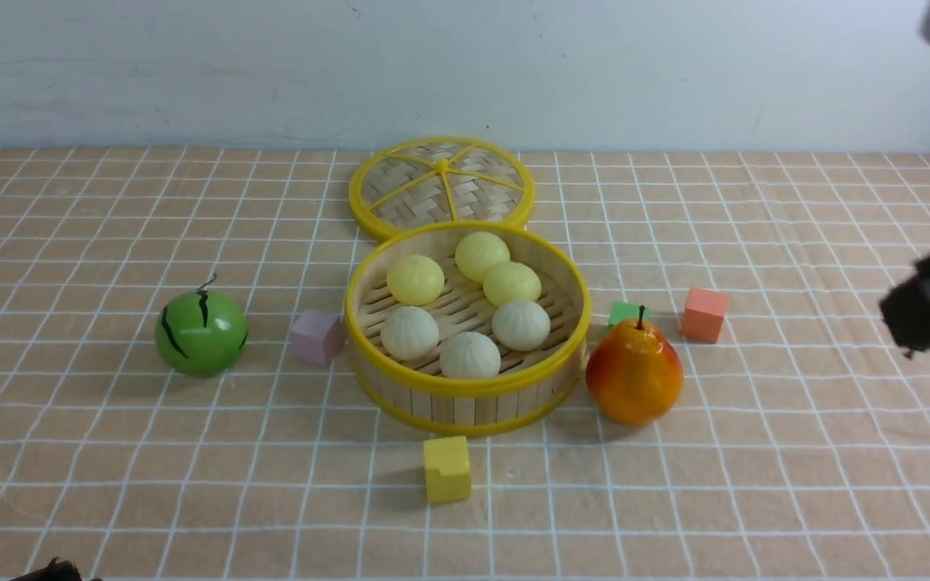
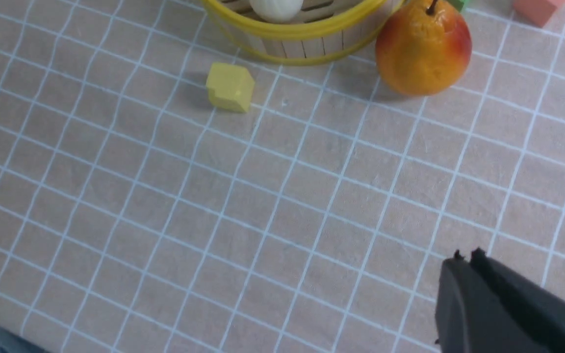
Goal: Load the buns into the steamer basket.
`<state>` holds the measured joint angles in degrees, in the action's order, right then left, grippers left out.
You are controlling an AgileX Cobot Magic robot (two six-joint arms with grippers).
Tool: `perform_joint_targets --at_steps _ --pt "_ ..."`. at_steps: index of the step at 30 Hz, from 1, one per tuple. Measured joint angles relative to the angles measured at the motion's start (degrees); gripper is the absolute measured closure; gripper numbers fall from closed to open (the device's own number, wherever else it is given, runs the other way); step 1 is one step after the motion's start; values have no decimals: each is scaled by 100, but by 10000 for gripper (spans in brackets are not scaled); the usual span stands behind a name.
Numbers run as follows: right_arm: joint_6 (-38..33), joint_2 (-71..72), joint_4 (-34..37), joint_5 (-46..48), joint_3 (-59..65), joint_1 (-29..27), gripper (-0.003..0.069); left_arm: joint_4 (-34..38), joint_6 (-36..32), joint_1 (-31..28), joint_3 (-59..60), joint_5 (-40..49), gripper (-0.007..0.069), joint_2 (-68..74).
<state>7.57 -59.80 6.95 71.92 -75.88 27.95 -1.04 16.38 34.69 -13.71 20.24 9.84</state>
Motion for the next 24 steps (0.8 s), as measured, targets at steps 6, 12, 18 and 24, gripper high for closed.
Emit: perform_joint_targets --at_steps 6,12,18,24 --pt "0 779 50 60 99 0 655 0 0 0 0 0 433 0" --pt "0 1288 197 59 120 -314 648 0 0 0 0 0 425 0" --pt "-6 1974 134 -298 1003 -913 646 0 0 0 0 0 419 0" --pt "-23 3122 -695 -2262 3123 -1344 645 0 0 0 0 0 413 0"
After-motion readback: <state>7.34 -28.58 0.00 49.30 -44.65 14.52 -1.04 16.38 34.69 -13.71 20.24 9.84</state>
